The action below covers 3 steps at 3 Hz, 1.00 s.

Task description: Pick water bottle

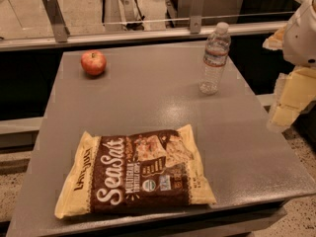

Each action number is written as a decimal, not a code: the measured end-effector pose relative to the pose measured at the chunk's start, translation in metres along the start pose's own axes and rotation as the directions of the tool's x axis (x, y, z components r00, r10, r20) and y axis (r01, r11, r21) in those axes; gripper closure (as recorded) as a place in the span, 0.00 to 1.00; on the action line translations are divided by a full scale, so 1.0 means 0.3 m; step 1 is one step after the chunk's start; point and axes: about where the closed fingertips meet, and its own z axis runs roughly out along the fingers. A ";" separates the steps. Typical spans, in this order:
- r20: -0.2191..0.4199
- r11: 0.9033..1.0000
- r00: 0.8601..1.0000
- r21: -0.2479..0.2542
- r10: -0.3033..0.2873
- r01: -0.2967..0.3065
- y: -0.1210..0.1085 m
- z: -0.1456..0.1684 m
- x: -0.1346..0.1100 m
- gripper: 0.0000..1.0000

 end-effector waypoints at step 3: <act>0.158 0.997 0.986 0.055 0.043 -0.052 -0.235 0.126 0.063 0.00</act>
Offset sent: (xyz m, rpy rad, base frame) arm 0.0765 -0.0426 -0.0281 0.1384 -0.0742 -0.0385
